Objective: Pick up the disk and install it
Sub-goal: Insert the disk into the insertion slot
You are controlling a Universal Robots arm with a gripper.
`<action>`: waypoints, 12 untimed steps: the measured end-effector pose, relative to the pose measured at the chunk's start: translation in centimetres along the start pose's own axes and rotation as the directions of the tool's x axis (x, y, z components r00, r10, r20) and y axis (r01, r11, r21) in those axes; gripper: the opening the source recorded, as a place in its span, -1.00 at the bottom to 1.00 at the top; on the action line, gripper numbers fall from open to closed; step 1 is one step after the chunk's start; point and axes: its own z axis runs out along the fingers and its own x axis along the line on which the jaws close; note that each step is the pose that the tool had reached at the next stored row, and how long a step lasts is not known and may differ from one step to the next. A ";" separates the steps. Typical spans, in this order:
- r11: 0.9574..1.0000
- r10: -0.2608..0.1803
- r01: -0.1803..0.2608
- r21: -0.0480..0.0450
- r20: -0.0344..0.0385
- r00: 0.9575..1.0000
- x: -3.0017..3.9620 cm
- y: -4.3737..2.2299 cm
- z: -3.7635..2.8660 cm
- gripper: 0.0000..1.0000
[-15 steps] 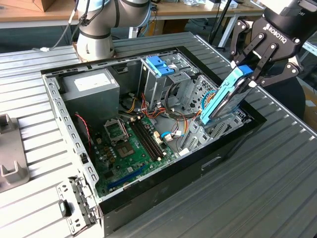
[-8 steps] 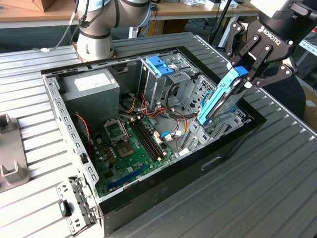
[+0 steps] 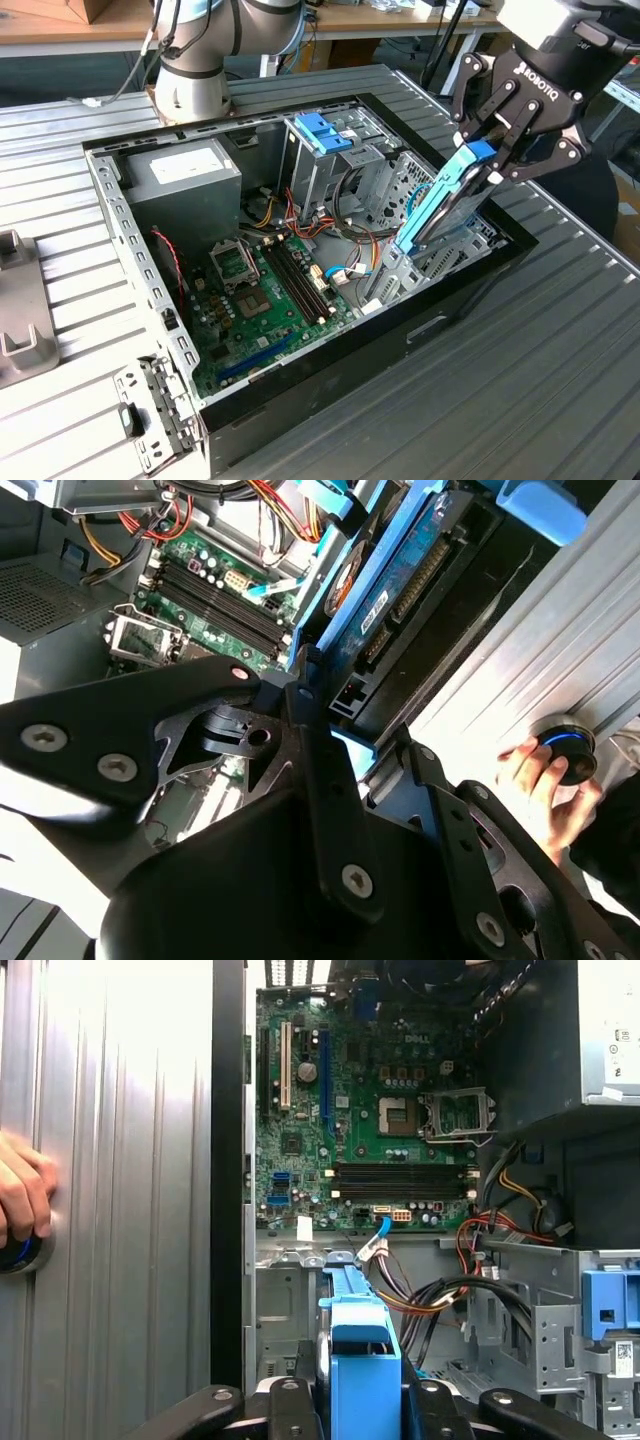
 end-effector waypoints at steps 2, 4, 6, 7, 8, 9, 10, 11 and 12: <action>1.000 0.000 0.000 0.000 0.000 1.000 0.03 -0.01 0.30 -0.26; 1.000 0.000 0.000 0.000 0.000 1.000 0.05 -0.02 0.52 -0.26; 1.000 0.000 0.000 0.000 0.000 1.000 0.07 -0.03 0.74 -0.26; 1.000 0.000 0.000 0.000 0.000 1.000 0.10 -0.05 0.99 -0.26; 1.000 0.000 0.000 0.000 0.000 1.000 0.11 -0.05 1.11 -0.26; 1.000 0.000 0.000 0.000 0.000 1.000 0.12 -0.06 1.22 -0.26; 1.000 0.000 0.000 0.000 0.000 1.000 0.13 -0.06 1.36 -0.26; 1.000 0.000 0.000 0.000 0.000 1.000 0.14 -0.07 1.45 -0.26; 1.000 0.000 0.000 0.000 0.000 1.000 0.15 -0.08 1.64 -0.26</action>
